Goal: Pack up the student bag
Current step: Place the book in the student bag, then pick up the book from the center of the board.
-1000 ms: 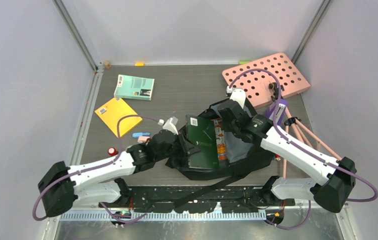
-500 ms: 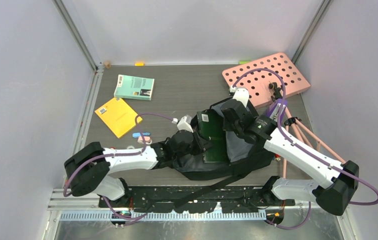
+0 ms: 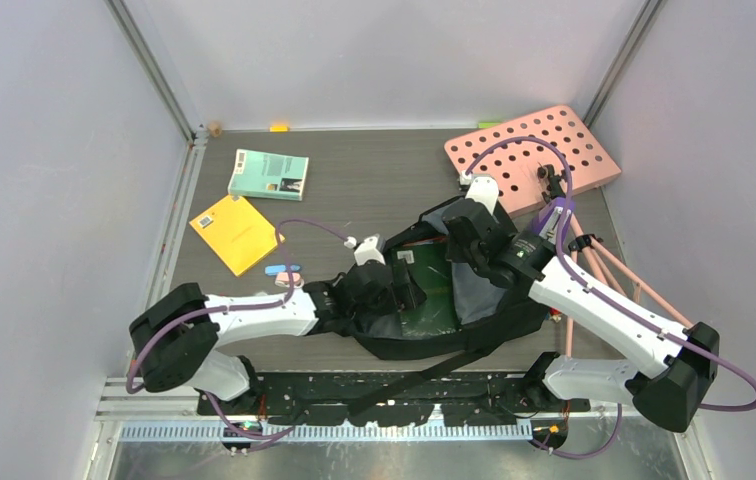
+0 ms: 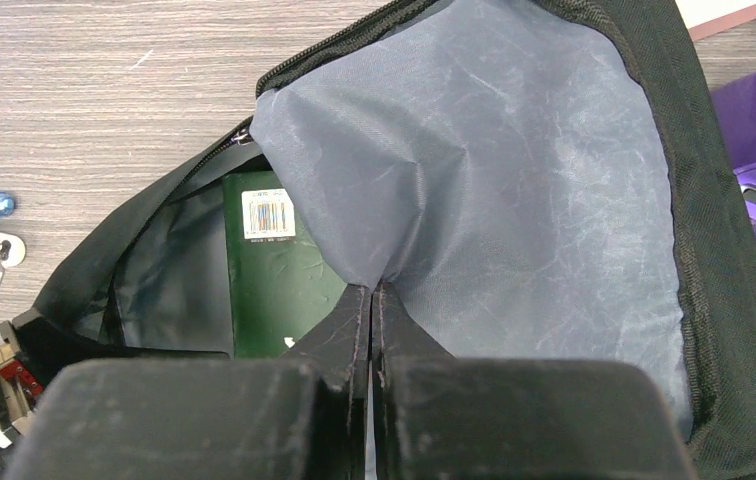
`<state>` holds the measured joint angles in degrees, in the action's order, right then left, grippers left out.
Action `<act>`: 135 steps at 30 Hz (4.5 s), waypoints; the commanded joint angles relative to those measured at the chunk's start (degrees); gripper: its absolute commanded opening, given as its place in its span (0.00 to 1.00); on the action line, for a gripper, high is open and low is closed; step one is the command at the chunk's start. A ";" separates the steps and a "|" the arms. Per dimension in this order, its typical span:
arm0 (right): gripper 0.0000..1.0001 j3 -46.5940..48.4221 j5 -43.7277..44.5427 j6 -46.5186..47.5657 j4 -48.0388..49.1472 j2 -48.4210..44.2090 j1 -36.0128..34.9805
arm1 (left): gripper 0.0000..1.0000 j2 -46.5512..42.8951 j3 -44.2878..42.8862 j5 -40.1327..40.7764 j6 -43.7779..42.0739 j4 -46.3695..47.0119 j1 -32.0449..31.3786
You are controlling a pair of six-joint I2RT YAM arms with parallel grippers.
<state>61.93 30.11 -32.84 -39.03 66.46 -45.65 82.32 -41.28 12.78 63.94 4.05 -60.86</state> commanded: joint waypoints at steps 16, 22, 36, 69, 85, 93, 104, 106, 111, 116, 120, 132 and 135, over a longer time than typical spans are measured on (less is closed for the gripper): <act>0.00 2.41 1.84 0.06 7.20 -2.43 -0.05 | 0.86 9.30 -8.13 -2.01 -4.59 2.19 -1.83; 0.00 2.34 1.82 0.03 7.21 -2.13 -0.05 | 0.85 14.71 -14.44 -3.89 -5.72 4.04 -2.83; 0.00 2.05 2.05 0.03 7.19 -1.57 -0.05 | 0.86 17.84 -20.60 -2.88 -9.09 -1.67 -3.33; 0.00 -0.05 0.05 2.12 10.90 -3.51 -0.05 | 1.00 -15.51 -26.25 -11.89 -38.74 -42.35 32.83; 0.00 -2.64 -2.52 3.47 15.13 -5.20 -0.05 | 1.00 -3.25 -5.18 -4.43 -6.36 10.37 56.68; 0.00 -2.75 -3.11 3.48 15.81 -4.04 -0.05 | 0.97 12.45 -6.00 -2.25 0.11 25.70 59.30; 0.00 -1.73 -3.52 3.69 16.03 -0.95 -0.06 | 0.87 23.85 -10.49 4.36 0.52 32.49 59.41; 0.00 -1.80 -3.64 3.50 16.17 -0.57 -0.06 | 0.85 24.25 -11.27 5.71 0.20 31.52 59.37; 0.00 -1.84 -3.53 3.53 16.42 0.42 -0.06 | 0.82 26.24 -13.01 6.84 1.00 30.68 59.50; 0.00 -1.68 -2.91 3.87 16.36 0.33 -0.06 | 0.80 28.06 -14.62 7.63 2.03 29.02 59.54; 0.00 -1.81 -2.16 4.00 16.39 -0.25 -0.01 | 0.79 28.20 -14.61 9.41 2.51 27.67 59.54; 0.00 -1.64 -2.18 3.75 16.38 -0.66 0.03 | 0.73 33.41 -16.82 9.66 4.83 26.90 60.55; 0.00 -1.55 -2.03 3.75 16.37 -0.69 0.03 | 0.72 34.92 -17.76 9.52 5.05 27.57 60.60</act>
<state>57.63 27.20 -28.56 -29.87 67.51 -45.52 114.52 -57.36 20.21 68.77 31.20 -0.73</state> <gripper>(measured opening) 0.028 0.723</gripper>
